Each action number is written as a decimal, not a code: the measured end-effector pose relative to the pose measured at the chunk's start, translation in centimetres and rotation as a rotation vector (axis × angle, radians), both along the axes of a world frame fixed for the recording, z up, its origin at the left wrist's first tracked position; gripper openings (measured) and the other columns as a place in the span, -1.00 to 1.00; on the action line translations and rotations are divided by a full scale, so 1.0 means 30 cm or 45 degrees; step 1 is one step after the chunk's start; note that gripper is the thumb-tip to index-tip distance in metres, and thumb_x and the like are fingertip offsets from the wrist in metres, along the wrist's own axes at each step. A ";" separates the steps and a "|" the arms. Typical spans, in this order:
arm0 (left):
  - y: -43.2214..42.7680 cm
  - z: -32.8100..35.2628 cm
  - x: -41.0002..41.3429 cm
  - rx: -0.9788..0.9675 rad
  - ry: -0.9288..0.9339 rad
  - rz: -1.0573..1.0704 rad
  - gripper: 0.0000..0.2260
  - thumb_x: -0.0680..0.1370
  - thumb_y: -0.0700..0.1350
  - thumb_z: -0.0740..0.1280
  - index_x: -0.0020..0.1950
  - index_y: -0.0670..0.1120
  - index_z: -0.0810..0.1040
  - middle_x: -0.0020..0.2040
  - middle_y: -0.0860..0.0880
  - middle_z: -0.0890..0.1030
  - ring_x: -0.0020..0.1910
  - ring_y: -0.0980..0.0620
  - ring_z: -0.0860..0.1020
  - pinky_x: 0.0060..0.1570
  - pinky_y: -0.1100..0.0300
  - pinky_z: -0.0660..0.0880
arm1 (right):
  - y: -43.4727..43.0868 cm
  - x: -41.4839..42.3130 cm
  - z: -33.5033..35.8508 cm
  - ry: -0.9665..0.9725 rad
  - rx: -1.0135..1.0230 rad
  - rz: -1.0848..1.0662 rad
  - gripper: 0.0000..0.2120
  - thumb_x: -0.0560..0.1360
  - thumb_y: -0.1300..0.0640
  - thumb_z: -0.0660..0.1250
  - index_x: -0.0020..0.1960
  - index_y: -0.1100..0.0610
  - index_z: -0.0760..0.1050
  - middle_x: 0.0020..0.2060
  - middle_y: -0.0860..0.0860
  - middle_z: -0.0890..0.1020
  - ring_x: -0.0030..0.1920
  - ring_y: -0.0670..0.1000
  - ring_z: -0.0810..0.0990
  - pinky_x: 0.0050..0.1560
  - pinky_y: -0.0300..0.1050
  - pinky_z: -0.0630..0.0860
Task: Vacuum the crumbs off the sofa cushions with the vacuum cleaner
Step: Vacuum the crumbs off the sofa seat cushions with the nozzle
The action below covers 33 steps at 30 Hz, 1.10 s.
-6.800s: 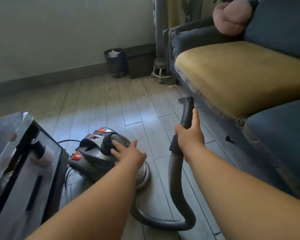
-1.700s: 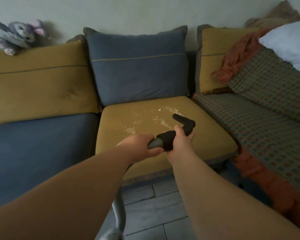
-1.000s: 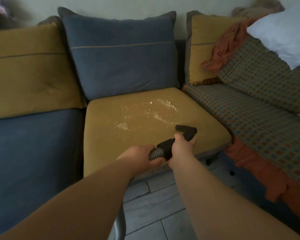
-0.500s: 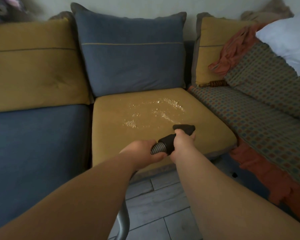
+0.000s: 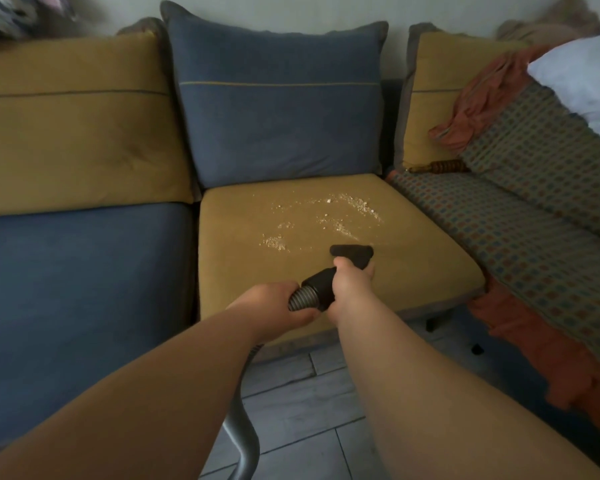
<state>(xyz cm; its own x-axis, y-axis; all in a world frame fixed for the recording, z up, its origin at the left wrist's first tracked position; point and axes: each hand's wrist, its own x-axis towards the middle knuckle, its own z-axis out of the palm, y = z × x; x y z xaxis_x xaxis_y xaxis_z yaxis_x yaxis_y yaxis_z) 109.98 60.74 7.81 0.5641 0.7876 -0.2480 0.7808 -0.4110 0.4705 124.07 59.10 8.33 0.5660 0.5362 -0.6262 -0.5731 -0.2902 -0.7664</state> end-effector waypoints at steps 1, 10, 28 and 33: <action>-0.001 0.004 -0.009 -0.010 -0.002 0.016 -0.74 0.49 0.27 0.30 -0.06 0.12 0.41 -0.19 0.04 0.57 -0.35 0.12 0.55 -0.40 0.25 0.49 | -0.003 -0.012 0.009 -0.001 0.000 0.013 -0.28 0.54 0.05 0.29 0.53 -0.28 -0.05 0.34 0.10 0.42 0.14 0.24 0.52 0.12 0.27 0.52; -0.056 -0.003 -0.043 -0.086 0.007 0.147 -0.68 0.49 0.30 0.29 -0.04 0.07 0.41 -0.18 0.00 0.57 -0.30 0.04 0.56 -0.21 0.12 0.58 | -0.068 -0.121 0.010 -0.124 -0.019 0.212 -0.09 0.43 0.04 0.42 0.52 -0.27 -0.13 0.19 0.08 0.49 0.00 0.20 0.55 0.04 0.23 0.57; -0.203 0.030 0.042 -0.052 0.065 0.151 -0.73 0.50 0.23 0.31 -0.09 0.05 0.42 -0.24 0.04 0.51 -0.31 0.06 0.51 -0.30 0.19 0.46 | -0.193 -0.066 -0.002 -0.244 -0.053 0.289 -0.29 0.55 -0.01 0.27 0.55 -0.16 -0.07 0.30 0.14 0.44 0.15 0.26 0.50 0.16 0.27 0.50; -0.205 0.027 0.060 -0.008 0.024 0.104 -0.40 0.49 0.21 0.33 0.47 0.06 0.27 0.09 -0.04 0.59 0.01 -0.07 0.59 -0.11 0.14 0.47 | -0.172 -0.041 -0.001 -0.271 -0.041 0.283 -0.28 0.55 0.01 0.27 0.55 -0.19 -0.09 0.32 0.16 0.43 0.15 0.28 0.52 0.16 0.28 0.49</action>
<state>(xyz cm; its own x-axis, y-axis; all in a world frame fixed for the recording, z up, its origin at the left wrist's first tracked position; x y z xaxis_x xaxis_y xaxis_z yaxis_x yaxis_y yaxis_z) 111.79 54.60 8.61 0.4929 0.8293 -0.2633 0.8206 -0.3423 0.4577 122.86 53.94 8.30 0.5571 0.6434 -0.5250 -0.3202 -0.4168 -0.8507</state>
